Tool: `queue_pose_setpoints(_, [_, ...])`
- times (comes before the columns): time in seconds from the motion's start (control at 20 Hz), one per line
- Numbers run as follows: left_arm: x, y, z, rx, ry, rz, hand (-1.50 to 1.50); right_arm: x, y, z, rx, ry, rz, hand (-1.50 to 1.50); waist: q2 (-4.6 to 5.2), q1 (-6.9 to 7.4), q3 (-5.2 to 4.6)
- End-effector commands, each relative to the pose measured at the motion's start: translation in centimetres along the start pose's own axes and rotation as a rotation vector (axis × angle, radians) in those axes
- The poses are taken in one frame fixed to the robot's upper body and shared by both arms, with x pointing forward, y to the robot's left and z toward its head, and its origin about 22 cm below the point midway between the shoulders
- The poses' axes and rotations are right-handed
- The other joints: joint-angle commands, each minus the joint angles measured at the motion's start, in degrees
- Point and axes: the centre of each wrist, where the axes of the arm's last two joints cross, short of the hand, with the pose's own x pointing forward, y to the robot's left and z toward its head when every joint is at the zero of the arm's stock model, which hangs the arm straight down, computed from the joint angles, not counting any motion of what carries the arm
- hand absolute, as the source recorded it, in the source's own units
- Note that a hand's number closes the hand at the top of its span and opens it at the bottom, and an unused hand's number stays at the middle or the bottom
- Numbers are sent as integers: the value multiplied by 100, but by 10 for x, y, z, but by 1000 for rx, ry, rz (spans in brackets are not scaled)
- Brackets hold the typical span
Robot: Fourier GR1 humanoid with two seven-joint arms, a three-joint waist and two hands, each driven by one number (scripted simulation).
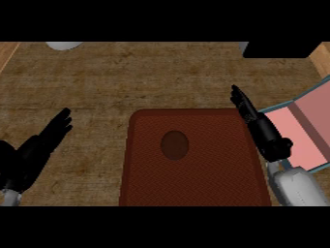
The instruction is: Pick the cupcake from the tray and place it in the cardboard box
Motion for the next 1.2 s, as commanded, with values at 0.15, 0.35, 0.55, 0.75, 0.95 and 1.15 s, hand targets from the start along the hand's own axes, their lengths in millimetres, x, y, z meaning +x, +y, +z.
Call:
queue_pose_setpoints(0.15, [34,6,-8,41,-270,-160,0,76,-22,-8,-362,-186,131,-150,32,-234,61])
queue_pose_setpoints(0.35, [44,6,-13,44,-343,-208,0,70,-41,14,-488,-20,423,-150,10,-534,22])
queue_pose_setpoints(0.55, [47,-2,-27,22,-399,-213,0,93,-3,47,-482,-63,509,-150,124,-318,60])
queue_pose_setpoints(0.75, [43,-6,-33,-10,-408,-227,0,106,19,63,-362,-91,713,-150,154,-184,65])
queue_pose_setpoints(0.95, [54,-5,-44,-24,-420,-235,0,134,25,54,-305,-5,861,-150,179,-39,71])
queue_pose_setpoints(1.15, [48,-18,-47,-24,-418,-232,0,130,56,51,-123,201,1003,-150,187,22,57])
